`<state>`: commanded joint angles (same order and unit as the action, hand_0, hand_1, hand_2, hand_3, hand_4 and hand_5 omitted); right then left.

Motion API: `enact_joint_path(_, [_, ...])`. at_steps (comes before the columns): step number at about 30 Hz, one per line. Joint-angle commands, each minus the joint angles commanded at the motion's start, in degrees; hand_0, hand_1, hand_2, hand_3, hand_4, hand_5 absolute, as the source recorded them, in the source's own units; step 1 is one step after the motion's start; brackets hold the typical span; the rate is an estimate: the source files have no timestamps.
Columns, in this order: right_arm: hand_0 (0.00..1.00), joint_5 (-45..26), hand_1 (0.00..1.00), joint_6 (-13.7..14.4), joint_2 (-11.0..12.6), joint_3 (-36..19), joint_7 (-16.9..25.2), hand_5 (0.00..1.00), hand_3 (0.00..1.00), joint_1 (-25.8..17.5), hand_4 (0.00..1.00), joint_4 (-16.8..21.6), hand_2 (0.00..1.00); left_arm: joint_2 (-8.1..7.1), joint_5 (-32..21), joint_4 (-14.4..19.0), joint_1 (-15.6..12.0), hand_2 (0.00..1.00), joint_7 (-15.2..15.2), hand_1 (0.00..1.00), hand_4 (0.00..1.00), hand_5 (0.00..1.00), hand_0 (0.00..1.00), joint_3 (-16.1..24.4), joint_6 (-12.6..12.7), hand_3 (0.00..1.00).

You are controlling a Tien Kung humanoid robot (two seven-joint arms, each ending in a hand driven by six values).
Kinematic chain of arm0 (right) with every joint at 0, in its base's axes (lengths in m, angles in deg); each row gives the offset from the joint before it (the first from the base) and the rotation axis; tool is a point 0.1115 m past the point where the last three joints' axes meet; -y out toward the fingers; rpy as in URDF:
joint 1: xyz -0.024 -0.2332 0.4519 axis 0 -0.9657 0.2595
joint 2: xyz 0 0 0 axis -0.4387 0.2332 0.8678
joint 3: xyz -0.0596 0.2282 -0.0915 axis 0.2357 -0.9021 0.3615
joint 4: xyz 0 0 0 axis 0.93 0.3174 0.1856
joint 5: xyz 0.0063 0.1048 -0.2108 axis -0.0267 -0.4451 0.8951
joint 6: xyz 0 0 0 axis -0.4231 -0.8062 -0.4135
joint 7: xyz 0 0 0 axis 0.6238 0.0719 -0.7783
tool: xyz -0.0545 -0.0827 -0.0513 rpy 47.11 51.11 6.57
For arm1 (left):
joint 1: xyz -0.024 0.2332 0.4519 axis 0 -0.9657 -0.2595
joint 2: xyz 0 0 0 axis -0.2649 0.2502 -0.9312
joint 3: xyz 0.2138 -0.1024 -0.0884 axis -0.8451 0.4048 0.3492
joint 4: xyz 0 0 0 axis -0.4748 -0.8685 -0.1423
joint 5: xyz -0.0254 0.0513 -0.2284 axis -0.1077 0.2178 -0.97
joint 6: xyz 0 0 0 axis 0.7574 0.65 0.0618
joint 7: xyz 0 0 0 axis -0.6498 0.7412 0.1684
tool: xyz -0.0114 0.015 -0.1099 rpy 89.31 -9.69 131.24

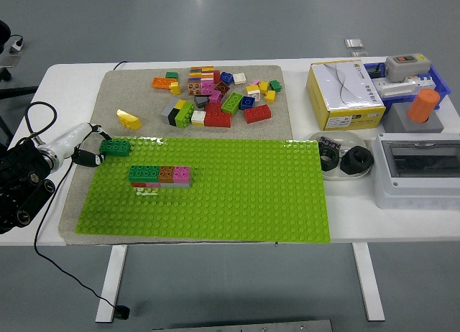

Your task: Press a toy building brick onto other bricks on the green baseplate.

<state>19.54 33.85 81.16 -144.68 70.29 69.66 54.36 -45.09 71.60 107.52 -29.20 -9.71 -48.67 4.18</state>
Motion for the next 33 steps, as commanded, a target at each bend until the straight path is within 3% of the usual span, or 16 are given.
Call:
enact_joint_path(9, [0.683, 0.10, 0.650, -0.02, 0.05, -0.11, -0.05, 0.998, 0.890, -0.14, 0.585, 0.00, 0.693, -0.05, -0.81, 0.28, -0.12, 0.953, -0.16, 0.965, 0.416, 0.002, 0.991, -0.48, 0.30, 0.580])
enact_joint_path(10, [0.682, 0.12, 0.650, -0.02, 0.06, -0.15, -0.07, 0.998, 0.891, -0.17, 0.586, 0.00, 0.692, -0.07, -0.92, 0.26, -0.16, 0.946, -0.15, 0.962, 0.526, 0.002, 0.987, -0.43, 0.37, 0.480])
enact_joint_path(15, [0.682, 0.24, 0.650, -0.04, 0.04, -0.33, -0.13, 0.998, 0.891, -0.26, 0.586, 0.00, 0.692, -0.14, -1.85, 0.21, -0.47, 0.946, -0.19, 0.962, 0.526, 0.002, 0.987, -0.10, 0.85, 0.480])
enact_joint_path(16, [0.682, 0.26, 0.650, -0.04, 0.03, -0.36, -0.15, 0.998, 0.890, -0.28, 0.588, 0.00, 0.689, -0.17, -2.12, 0.23, -0.58, 0.928, -0.24, 0.955, 0.715, 0.002, 0.974, 0.03, 1.03, 0.427])
enact_joint_path(25, [0.684, 0.30, 0.650, -0.07, -0.02, -0.72, -0.24, 0.998, 0.890, -0.46, 0.589, 0.00, 0.689, -0.97, -3.04, 1.47, -1.86, 0.921, 0.01, 0.952, 0.743, 0.002, 0.965, 3.87, 1.68, 0.418])
enact_joint_path(33, [0.682, -0.08, 0.649, 0.00, 0.10, -0.77, -0.11, 0.998, 0.890, -0.56, 0.590, 0.00, 0.686, -2.88, -2.88, 4.35, -2.62, 0.925, 0.82, 0.952, 0.738, 0.002, 0.961, 6.43, 0.75, 0.419])
